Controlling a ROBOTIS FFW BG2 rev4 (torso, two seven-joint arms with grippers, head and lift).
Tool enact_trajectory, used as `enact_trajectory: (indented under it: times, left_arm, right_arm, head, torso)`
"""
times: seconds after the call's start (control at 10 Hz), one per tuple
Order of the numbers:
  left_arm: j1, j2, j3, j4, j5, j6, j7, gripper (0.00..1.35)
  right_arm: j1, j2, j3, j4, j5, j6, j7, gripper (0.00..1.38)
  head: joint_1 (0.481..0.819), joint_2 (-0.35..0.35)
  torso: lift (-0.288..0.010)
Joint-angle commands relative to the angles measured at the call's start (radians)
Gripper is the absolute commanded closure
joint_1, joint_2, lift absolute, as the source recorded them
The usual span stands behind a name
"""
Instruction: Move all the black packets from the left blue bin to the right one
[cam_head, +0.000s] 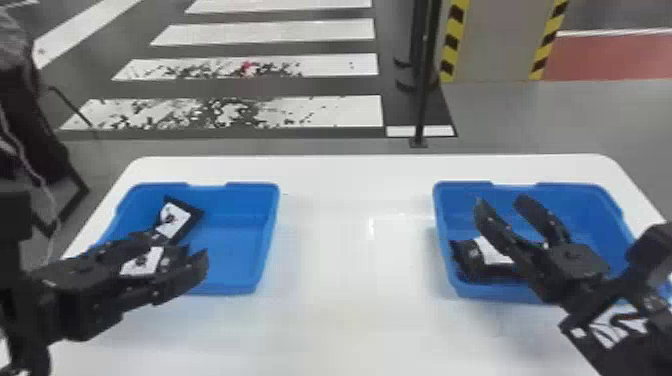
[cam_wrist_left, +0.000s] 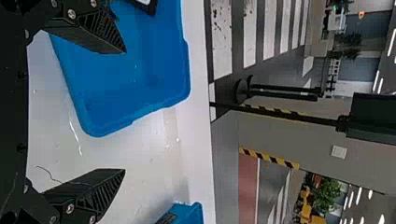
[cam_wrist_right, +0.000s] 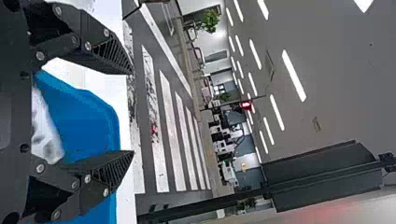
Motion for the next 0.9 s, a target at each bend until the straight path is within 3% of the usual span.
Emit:
enact_trajectory:
  times: [0.0, 0.5, 0.7, 0.8]
  left_arm:
    - [-0.009, 0.002, 0.04, 0.0, -0.035, 0.01, 0.0, 0.16]
    - [-0.077, 0.025, 0.113, 0.074, -0.203, 0.072, 0.0, 0.16]
    - [-0.146, 0.039, 0.101, 0.167, -0.257, 0.089, 0.0, 0.16]
    - [-0.19, 0.042, 0.094, 0.224, -0.285, 0.103, 0.0, 0.16]
  right_arm:
    - [0.086, 0.011, 0.0, -0.091, 0.037, -0.002, -0.008, 0.12]
    - [0.373, 0.074, 0.03, -0.353, 0.109, -0.056, -0.056, 0.12]
    - [0.444, 0.098, 0.022, -0.378, 0.089, -0.056, -0.056, 0.12]
    - [0.459, 0.098, 0.02, -0.38, 0.081, -0.056, -0.054, 0.12]
  head:
    - [0.695, 0.118]
    - [0.695, 0.283]
    - [0.695, 0.35]
    - [0.695, 0.35]
  torso:
    - [-0.185]
    - [-0.185]
    - [-0.185]
    - [-0.185]
